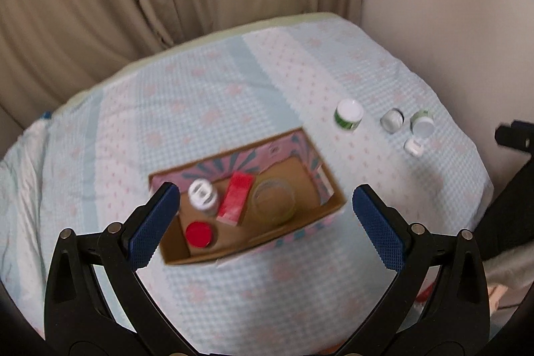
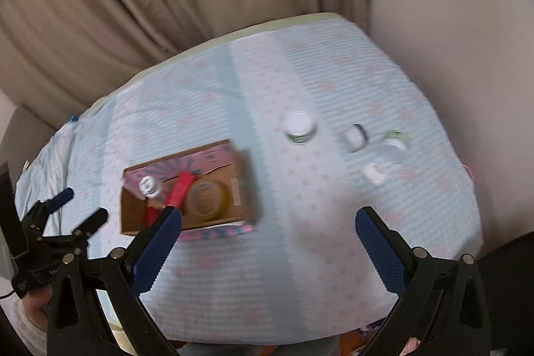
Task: Organize rigid objects
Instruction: 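Move both tools away from the box toward the remaining jars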
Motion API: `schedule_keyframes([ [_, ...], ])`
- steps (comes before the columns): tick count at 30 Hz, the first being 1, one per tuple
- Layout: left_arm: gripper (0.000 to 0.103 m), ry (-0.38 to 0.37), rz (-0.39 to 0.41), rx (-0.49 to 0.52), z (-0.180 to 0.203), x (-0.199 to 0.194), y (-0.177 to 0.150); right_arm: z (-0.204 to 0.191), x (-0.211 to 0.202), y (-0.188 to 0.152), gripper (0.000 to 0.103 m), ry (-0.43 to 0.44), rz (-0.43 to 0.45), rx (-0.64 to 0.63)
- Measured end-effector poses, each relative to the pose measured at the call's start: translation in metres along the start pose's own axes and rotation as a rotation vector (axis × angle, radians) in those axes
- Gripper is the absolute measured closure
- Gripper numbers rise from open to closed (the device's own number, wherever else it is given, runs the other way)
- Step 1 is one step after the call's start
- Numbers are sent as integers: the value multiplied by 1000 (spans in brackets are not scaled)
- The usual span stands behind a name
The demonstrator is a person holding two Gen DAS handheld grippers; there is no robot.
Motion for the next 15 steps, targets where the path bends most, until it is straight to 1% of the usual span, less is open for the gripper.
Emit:
schedule_keyframes([
  [4, 0, -3, -1, -21, 41, 13, 33, 44, 3, 15, 0, -29, -11, -25],
  [7, 0, -2, -17, -19, 70, 32, 53, 75, 11, 27, 0, -19, -29, -36],
  [8, 0, -6, -26, -22, 83, 41, 62, 86, 16, 33, 0, -28, -28, -50],
  [11, 0, -37, -42, -42, 109, 63, 79, 102, 27, 42, 0, -58, -24, -121],
  [13, 0, -49, -57, -30, 125, 81, 89, 113, 37, 47, 0, -74, -22, -164],
  [15, 0, -43, -68, -7, 136, 95, 97, 122, 47, 53, 0, -76, -24, -176],
])
Point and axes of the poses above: each gripper's, at about its wrist camera, not at the fingertips, and x roughly the way its jaws point, z to its right, y to its top, the point moved 9 cm from there along x, roughly the way its jaws point, and after that the axes turned 12 degrees about x, right-handed, at the moved point
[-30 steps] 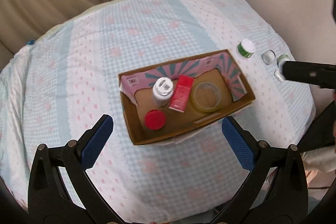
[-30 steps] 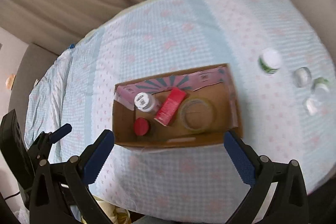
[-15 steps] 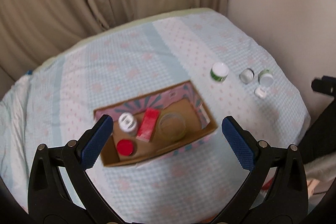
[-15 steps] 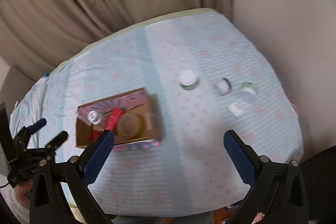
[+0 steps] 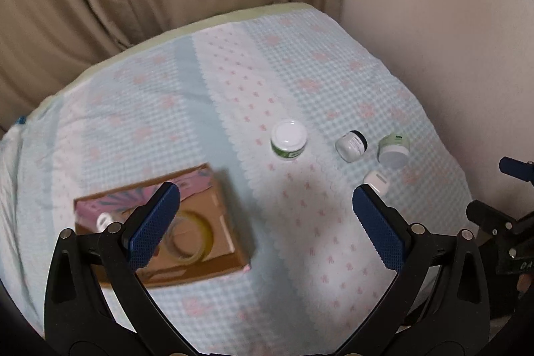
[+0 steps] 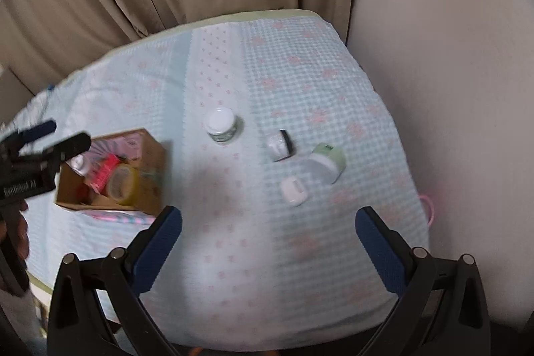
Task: Organize rigid objects
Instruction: 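Grasp the white jar with the left tool while the right tool grasps the white earbud case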
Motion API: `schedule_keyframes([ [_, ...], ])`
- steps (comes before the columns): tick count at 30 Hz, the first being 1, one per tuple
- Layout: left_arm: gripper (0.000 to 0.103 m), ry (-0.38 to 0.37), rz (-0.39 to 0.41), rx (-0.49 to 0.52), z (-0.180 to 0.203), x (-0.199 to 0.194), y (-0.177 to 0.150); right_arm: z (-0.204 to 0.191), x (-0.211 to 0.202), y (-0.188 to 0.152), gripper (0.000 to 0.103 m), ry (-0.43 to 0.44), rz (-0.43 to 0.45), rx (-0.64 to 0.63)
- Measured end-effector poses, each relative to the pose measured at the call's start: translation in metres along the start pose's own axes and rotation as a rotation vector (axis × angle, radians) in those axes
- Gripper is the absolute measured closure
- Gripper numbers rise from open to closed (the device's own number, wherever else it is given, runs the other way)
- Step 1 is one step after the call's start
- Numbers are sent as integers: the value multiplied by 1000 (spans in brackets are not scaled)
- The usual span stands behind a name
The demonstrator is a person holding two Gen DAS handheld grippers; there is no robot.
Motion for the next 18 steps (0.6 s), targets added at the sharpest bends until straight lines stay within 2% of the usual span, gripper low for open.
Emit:
schedule_keyframes([
  [4, 0, -21, -3, 1, 13, 31, 15, 13, 24, 7, 0, 25, -2, 16],
  [10, 0, -44, -39, 1, 28, 102, 20, 25, 64, 17, 0, -8, 57, -25],
  [15, 0, -36, -62, 8, 35, 164, 20, 32, 114, 11, 0, 14, 26, -57],
  [18, 0, -43, -106, 14, 37, 208, 16, 37, 151, 0, 0, 1, -37, -87],
])
Point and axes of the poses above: each gripper's, at about its wrist camera, not at the fingertips, and x roughly the way its jaws point, z to its right, y to its top, the point moved 9 cm from there along x, roughly the way its jaws point, and after that the axes turned 12 degrees about x, right-handed, at the moved point
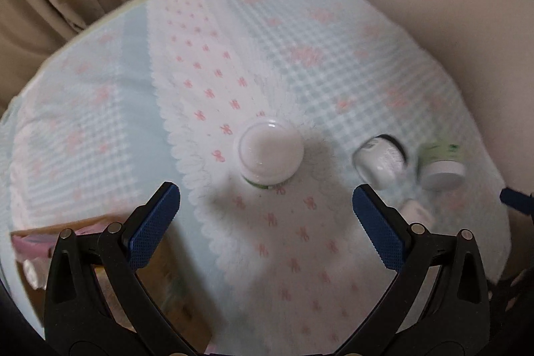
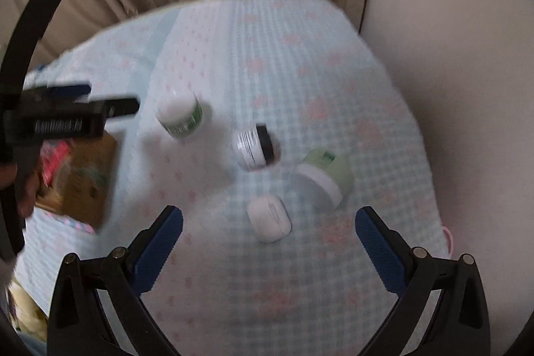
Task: Organize rigid objects
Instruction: 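Grasp the white jar with the left tool while the right tool grasps the white earbud case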
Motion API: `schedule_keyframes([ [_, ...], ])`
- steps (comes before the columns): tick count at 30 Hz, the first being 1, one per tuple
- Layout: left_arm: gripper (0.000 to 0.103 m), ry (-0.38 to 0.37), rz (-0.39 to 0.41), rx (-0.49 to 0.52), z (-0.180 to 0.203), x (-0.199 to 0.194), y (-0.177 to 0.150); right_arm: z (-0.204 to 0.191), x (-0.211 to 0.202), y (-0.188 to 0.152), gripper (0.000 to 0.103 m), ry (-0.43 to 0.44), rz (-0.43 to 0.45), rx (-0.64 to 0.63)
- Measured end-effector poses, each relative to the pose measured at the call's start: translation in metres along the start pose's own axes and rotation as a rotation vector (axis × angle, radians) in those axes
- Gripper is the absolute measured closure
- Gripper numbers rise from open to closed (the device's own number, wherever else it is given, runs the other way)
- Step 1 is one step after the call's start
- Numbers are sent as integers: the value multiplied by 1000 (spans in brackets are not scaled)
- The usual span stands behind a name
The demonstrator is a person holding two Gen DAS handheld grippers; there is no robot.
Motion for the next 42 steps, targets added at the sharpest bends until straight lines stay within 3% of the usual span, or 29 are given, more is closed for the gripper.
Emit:
schedule_keyframes([
  [5, 4, -4, -48, 8, -3, 54, 2, 5, 53, -10, 0, 18, -69, -19],
  [9, 7, -10, -59, 31, 0, 82, 8, 6, 84, -15, 14, 20, -113, -59],
  [14, 30, -25, -100, 32, 3, 105, 5, 7, 113, -25, 26, 4, -177, -87],
  [17, 34, -26, -100, 22, 1, 107, 6, 6, 117, -25, 32, -10, -177, -102],
  [22, 34, -36, -102, 17, 0, 107, 7, 6, 112, -21, 61, -37, -160, -131],
  [32, 35, -36, -57, 4, -3, 97, 9, 0, 109, -12, 61, -44, -146, -107],
  [42, 35, -30, 39, -6, -9, 34, 23, -10, 69, 11, 62, -16, -80, -55],
])
Point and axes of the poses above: each gripper's, at about its wrist camera, not at the fingertips, and x roughly the way its jaws point, z to its right, y to its top, the point moved 9 cm from there along x, roughly the way its jaws point, and after that the axes turned 12 degrees about x, right-handed, at the moved point
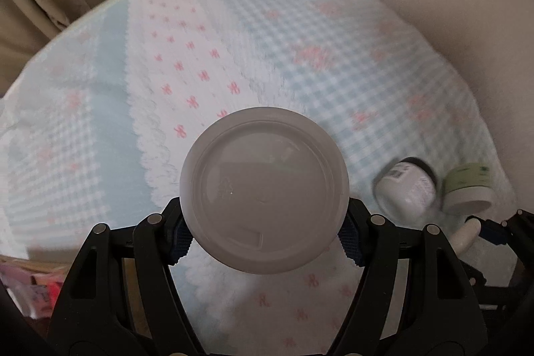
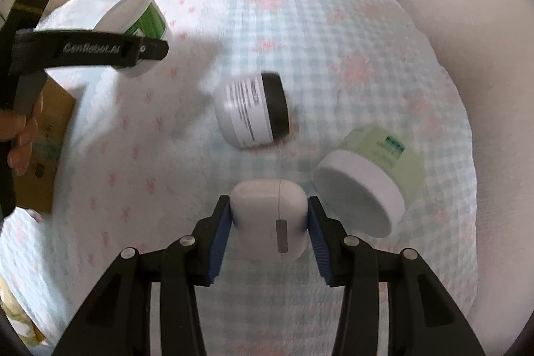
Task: Organize rigid objects
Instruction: 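Carry the white jar and earbud case over the cardboard box with both tools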
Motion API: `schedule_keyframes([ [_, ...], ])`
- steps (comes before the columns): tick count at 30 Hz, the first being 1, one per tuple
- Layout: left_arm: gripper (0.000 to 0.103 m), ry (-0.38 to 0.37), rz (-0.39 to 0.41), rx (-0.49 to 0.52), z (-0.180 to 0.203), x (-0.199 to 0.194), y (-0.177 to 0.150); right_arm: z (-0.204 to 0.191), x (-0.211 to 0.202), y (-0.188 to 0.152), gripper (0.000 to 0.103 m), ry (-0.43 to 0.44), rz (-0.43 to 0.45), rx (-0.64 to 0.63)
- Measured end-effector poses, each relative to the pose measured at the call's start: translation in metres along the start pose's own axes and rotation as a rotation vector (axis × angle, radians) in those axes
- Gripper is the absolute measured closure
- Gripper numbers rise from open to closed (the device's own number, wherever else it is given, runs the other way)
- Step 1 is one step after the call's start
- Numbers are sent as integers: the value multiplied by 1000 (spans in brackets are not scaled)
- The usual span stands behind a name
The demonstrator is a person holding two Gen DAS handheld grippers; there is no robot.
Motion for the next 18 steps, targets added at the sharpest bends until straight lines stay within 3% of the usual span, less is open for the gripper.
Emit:
schedule_keyframes([
  [10, 35, 48, 95, -53, -21, -127, -3, -20, -98, 23, 62, 19, 114, 35],
  [18, 35, 108, 132, -171, -61, -229, -37, -55, -180, 42, 62, 107, 189, 42],
])
Point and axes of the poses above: each gripper's, at about its wrist camera, not at the fingertips, and x roughly the way its jaws point, z to its right, y to its top, the point moved 9 cm from there along x, roughly the way its jaws point, and after that the axes turned 12 degrees about x, right-handed, at the moved point
